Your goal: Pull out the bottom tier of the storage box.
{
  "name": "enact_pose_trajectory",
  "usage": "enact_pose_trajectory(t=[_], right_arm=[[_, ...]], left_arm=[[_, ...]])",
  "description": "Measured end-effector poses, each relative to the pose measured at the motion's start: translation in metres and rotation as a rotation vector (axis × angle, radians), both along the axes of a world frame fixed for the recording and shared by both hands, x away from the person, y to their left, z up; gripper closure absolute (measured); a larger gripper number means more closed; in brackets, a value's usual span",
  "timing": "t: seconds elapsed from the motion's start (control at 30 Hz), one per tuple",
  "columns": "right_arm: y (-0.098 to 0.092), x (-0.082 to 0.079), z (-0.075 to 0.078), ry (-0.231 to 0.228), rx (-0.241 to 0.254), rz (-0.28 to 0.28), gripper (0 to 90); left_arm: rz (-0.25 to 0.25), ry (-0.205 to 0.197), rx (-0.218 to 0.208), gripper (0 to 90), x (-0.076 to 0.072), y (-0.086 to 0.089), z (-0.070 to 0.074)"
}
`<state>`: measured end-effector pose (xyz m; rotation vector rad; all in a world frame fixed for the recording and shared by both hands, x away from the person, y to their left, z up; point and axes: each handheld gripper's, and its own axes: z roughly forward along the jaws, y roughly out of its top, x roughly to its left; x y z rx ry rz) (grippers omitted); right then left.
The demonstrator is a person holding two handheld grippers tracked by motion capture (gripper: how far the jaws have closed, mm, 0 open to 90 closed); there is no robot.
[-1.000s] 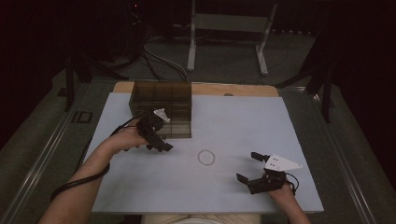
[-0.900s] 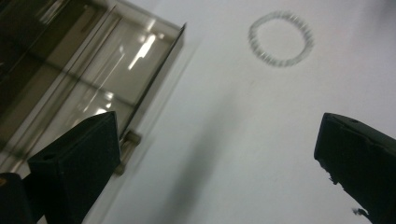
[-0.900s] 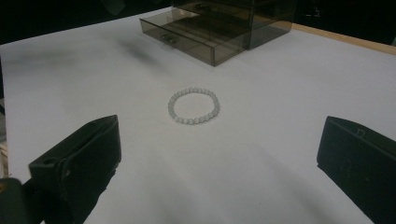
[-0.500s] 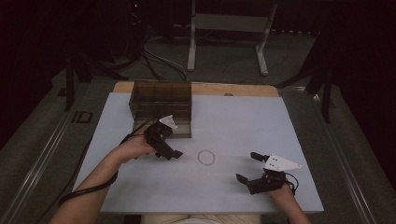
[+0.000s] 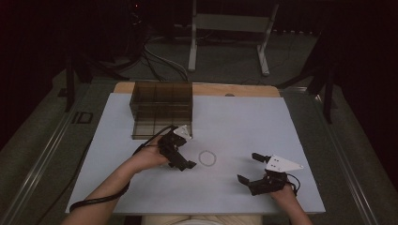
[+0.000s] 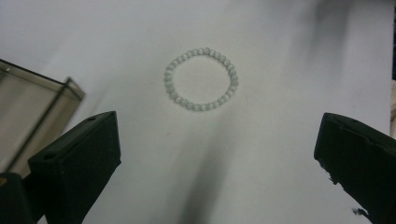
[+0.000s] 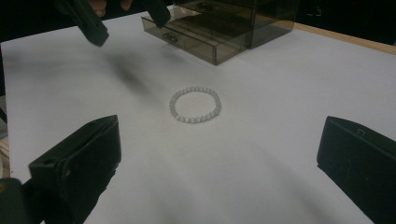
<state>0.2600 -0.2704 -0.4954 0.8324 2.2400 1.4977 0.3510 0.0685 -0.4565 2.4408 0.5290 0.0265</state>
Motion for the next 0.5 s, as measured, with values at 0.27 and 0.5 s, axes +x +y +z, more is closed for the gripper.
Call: enact_pose_trajectory(t=[0.27, 0.5], right_arm=[[0.0, 0.0, 0.0, 0.0, -0.002, 0.005, 0.0], [0.0, 0.0, 0.0, 0.0, -0.002, 0.009, 0.0]], left_arm=[[0.026, -0.02, 0.015, 1.9, -0.013, -0.019, -0.012], [-0.015, -0.016, -0.004, 1.9, -0.02, -0.034, -0.019]])
